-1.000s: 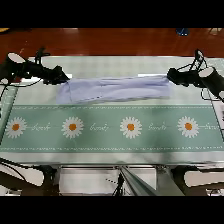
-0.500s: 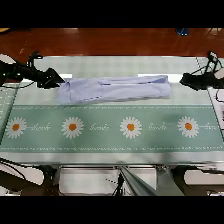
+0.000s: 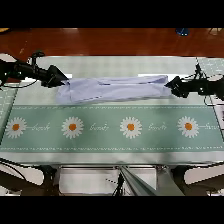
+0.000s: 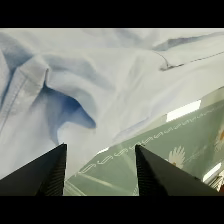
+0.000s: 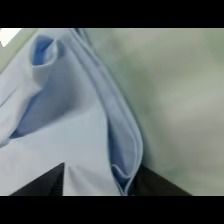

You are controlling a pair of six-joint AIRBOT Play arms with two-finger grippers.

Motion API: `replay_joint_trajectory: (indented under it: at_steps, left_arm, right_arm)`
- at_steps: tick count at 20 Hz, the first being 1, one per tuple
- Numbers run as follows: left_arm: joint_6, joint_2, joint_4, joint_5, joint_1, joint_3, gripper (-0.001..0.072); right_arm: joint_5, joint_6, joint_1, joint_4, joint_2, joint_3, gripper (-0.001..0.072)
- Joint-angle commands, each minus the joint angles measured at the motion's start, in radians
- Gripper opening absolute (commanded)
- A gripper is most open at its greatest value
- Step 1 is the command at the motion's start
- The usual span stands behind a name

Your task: Fold the shirts.

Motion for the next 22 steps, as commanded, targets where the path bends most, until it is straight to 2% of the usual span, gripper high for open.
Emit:
replay_joint_trajectory:
  at_steps: [1, 2, 3, 6, 8, 10, 11, 12, 13, 15, 18, 22]
  left_arm:
    - [0.01, 0.001, -0.038, -0.002, -0.023, 0.001, 0.05]
    - [0.01, 0.002, -0.043, -0.002, -0.026, 0.001, 0.0499]
    - [0.01, 0.004, -0.057, -0.005, -0.029, 0.001, 0.0491]
    - [0.009, 0.016, -0.146, -0.015, -0.034, 0.001, 0.0441]
    - [0.01, 0.022, -0.215, -0.024, -0.059, 0.001, 0.044]
    - [0.009, 0.026, -0.243, -0.021, -0.113, 0.001, 0.0266]
    - [0.01, 0.026, -0.25, -0.019, -0.154, 0.001, 0.0226]
    - [0.01, 0.026, -0.252, -0.019, -0.196, 0.001, 0.0143]
    - [0.021, 0.026, -0.253, -0.019, -0.244, 0.001, 0.0091]
    - [0.063, 0.026, -0.253, -0.02, -0.341, 0.001, 0.0032]
    - [0.071, 0.028, -0.252, -0.001, -0.464, 0.0, 0.0032]
    - [0.069, 0.027, -0.252, 0.103, -0.602, 0.0, 0.0032]
  right_arm:
    - [-0.059, 0.001, 0.074, 0.05, -0.031, 0.002, 0.0191]
    - [-0.056, -0.006, 0.079, 0.05, -0.021, 0.005, 0.0044]
    - [-0.05, -0.018, 0.079, 0.049, 0.0, 0.006, 0.0018]
    - [-0.008, -0.061, 0.065, 0.002, 0.121, 0.006, 0.0017]
    - [0.038, -0.06, 0.066, -0.088, 0.22, 0.006, 0.0016]
    - [0.09, -0.056, 0.079, -0.159, 0.312, 0.006, 0.0017]
    - [0.113, -0.051, 0.084, -0.185, 0.356, 0.006, 0.0017]
    - [0.133, -0.039, 0.089, -0.208, 0.398, 0.006, 0.0016]
    - [0.155, -0.025, 0.098, -0.227, 0.443, 0.006, 0.0017]
    - [0.184, 0.01, 0.122, -0.27, 0.534, 0.006, 0.0017]
    - [0.217, 0.081, 0.167, -0.369, 0.659, 0.006, 0.0017]
    - [0.298, 0.152, 0.211, -0.438, 0.78, 0.006, 0.0016]
